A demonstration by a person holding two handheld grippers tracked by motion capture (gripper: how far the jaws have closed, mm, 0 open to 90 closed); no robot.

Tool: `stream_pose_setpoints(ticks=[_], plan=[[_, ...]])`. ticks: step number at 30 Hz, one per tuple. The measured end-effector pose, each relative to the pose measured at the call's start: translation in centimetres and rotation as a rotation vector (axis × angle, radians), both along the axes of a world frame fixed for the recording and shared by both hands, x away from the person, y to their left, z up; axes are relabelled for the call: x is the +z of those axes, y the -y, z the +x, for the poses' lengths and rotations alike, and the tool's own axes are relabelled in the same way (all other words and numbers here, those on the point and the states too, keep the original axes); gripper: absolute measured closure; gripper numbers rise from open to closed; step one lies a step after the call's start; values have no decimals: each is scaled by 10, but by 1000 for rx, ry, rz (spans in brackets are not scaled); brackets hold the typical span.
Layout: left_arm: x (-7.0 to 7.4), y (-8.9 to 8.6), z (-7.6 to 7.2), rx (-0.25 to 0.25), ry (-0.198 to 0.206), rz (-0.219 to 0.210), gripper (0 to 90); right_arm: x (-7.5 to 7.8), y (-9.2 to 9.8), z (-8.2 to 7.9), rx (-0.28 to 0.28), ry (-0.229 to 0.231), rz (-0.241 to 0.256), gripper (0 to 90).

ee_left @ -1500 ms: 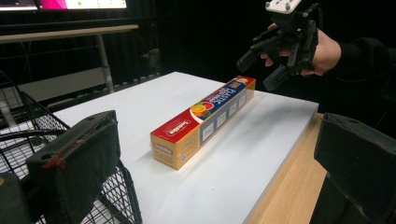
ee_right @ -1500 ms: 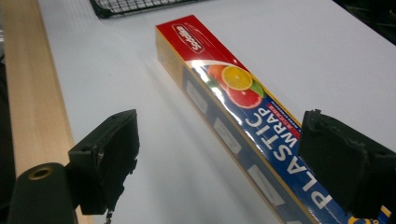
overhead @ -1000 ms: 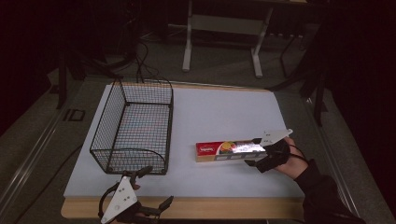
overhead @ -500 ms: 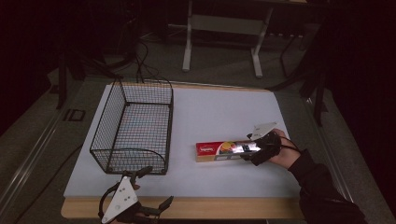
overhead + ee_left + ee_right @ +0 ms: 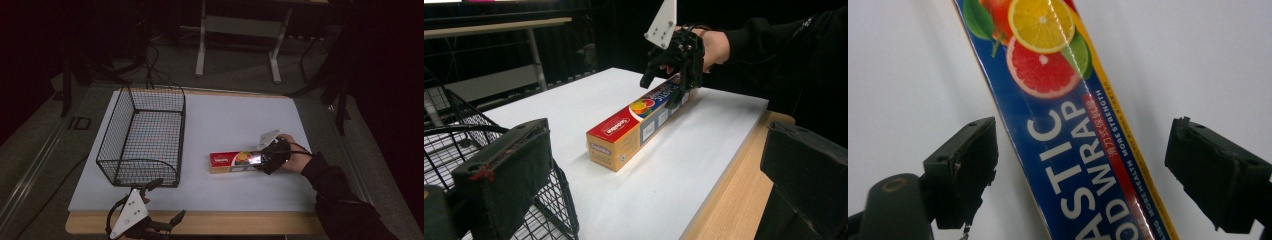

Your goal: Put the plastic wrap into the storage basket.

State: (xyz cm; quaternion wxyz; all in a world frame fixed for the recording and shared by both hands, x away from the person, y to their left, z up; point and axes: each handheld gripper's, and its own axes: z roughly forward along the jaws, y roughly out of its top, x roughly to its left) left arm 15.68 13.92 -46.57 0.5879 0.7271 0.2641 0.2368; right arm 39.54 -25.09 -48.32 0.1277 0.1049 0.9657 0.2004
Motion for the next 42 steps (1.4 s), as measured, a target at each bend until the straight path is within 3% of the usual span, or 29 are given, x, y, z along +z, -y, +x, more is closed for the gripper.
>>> stream_pose_setpoints(ticks=[8, 13, 16, 17, 22, 26, 28, 32, 35, 39, 42], plan=[[-1, 0, 1, -6, -8, 3, 7, -7, -9, 15, 20, -102, -80, 144], [-2, 1, 1, -9, -12, 9, 7, -12, -15, 20, 56, -127, -143, 160], [-2, 1, 1, -10, -12, 10, 8, -14, -19, 20, 99, -135, -171, 221], [-2, 1, 1, -10, -14, 10, 8, -14, -20, 20, 107, -145, -175, 266], [-3, 1, 2, -13, -16, 15, 7, -12, -23, 25, 152, -187, -207, 315], [-3, 1, 2, -14, -15, 19, 7, -9, -24, 25, 172, -192, -227, 344], [-3, 1, 2, -13, -15, 20, 8, -8, -26, 23, 161, -195, -240, 350], [-2, 2, 2, -15, -11, 22, 8, -7, -29, 23, 104, -263, -236, 370], [-2, 2, 1, -15, -9, 19, 8, -4, -28, 20, 74, -246, -198, 375], [-1, 2, 2, -17, -7, 16, 8, 7, -26, 23, -58, -274, -147, 386], [-1, 3, 1, -19, -5, 14, 7, 19, -22, 25, -144, -262, -96, 389]])
